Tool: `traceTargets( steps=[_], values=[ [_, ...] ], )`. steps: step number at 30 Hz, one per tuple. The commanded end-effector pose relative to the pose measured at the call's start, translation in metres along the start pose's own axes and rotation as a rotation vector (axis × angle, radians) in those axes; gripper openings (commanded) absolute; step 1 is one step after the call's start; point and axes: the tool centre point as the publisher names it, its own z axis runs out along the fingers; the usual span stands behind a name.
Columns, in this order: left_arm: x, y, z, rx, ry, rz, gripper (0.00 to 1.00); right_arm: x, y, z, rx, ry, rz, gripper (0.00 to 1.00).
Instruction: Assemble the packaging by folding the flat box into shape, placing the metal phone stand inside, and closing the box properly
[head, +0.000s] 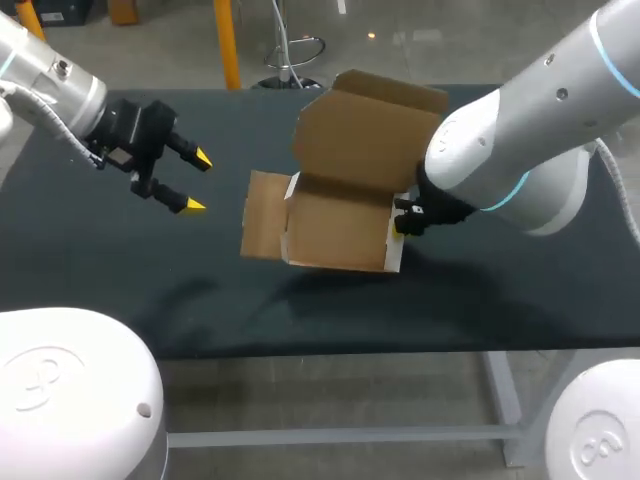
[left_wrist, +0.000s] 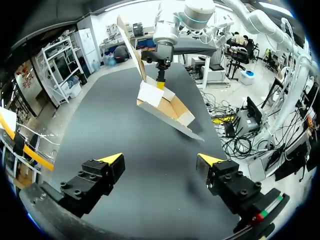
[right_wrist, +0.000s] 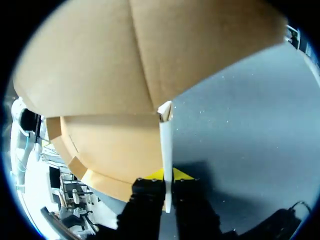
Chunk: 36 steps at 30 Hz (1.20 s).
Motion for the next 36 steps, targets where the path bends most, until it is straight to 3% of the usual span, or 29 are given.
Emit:
traceTargets(
  steps=[1, 11, 13, 17, 22, 29, 36],
  values=[
    [0.000, 0.000, -0.001, -0.003, 0.003, 0.000, 1.00, 0.004, 0.003, -0.001, 0.191, -0.120, 0.002, 0.00],
    [0.000, 0.000, -0.001, -0.003, 0.003, 0.000, 1.00, 0.004, 0.003, -0.001, 0.191, -0.120, 0.002, 0.00],
    [0.000, 0.000, -0.001, -0.003, 0.003, 0.000, 1.00, 0.008, 0.005, -0.002, 0.210, -0.159, 0.022, 0.00],
    [0.000, 0.000, -0.001, -0.003, 0.003, 0.000, 1.00, 0.013, 0.004, 0.000, 0.343, -0.288, 0.092, 0.00],
    [0.000, 0.000, -0.001, -0.003, 0.003, 0.000, 1.00, 0.017, -0.001, -0.004, 0.433, -0.357, 0.143, 0.00],
    [0.000, 0.000, -0.001, -0.003, 0.003, 0.000, 1.00, 0.020, -0.011, -0.010, 0.494, -0.410, 0.151, 0.00],
    [0.000, 0.000, -0.001, -0.003, 0.003, 0.000, 1.00, 0.012, -0.024, -0.008, 0.535, -0.371, 0.170, 0.00]
  ],
)
